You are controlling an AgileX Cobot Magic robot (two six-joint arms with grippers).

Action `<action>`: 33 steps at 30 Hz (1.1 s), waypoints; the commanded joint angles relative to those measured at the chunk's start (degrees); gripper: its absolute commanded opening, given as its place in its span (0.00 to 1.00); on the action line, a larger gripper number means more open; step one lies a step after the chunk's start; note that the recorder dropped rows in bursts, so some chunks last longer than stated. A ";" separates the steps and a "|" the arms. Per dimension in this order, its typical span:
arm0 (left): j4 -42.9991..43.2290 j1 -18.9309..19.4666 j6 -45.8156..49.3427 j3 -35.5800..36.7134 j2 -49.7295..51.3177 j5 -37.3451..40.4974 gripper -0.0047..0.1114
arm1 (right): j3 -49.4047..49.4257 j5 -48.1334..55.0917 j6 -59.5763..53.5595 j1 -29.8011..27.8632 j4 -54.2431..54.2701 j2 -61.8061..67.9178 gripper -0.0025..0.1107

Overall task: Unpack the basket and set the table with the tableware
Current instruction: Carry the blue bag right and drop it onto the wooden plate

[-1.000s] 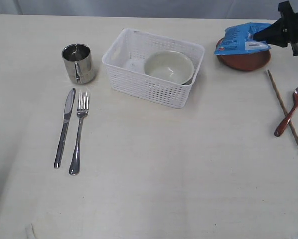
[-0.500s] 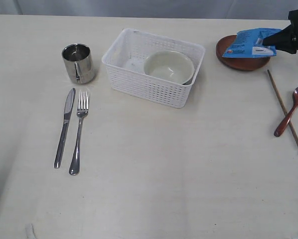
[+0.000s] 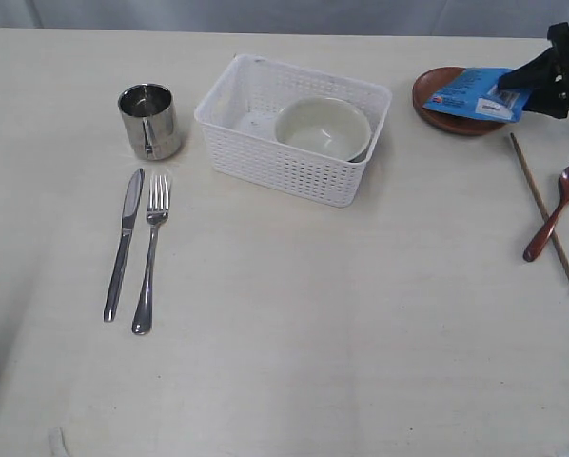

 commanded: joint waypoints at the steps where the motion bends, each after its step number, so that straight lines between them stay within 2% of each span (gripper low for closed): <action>1: -0.27 0.06 0.03 0.16 -0.21 -0.63 0.04 | -0.09 0.60 2.25 -0.61 0.30 -1.89 0.39; 6: -0.27 0.06 0.03 0.16 -0.21 -0.63 0.04 | -0.09 0.60 8.11 -1.94 -9.54 -5.36 0.38; 10: -0.27 0.06 0.03 0.16 -0.21 -0.63 0.04 | -0.09 0.60 8.60 -2.11 -10.08 -5.36 0.38; 14: -0.27 0.06 0.03 0.16 -0.21 -0.63 0.04 | -0.09 0.60 12.29 -2.86 -16.68 -5.36 0.38; 16: -0.27 0.06 0.03 0.16 -0.21 -0.63 0.04 | -0.09 -0.72 14.25 -3.85 -19.33 -5.36 0.31; 18: -0.27 0.06 0.03 0.16 -0.21 -0.63 0.04 | -0.09 -2.21 15.15 -4.53 -18.92 -5.36 0.15; 20: -0.27 0.06 0.03 0.16 -0.21 -0.63 0.04 | -0.09 -5.23 15.98 -4.53 -18.92 -5.36 0.07; 25: -0.27 0.06 0.03 0.16 -0.21 -0.63 0.04 | -0.09 -12.75 18.20 -3.65 -18.92 -5.24 0.06; 33: -0.27 0.06 0.03 0.16 -0.21 -0.63 0.04 | -0.09 -19.85 18.09 1.93 -17.22 -4.90 0.06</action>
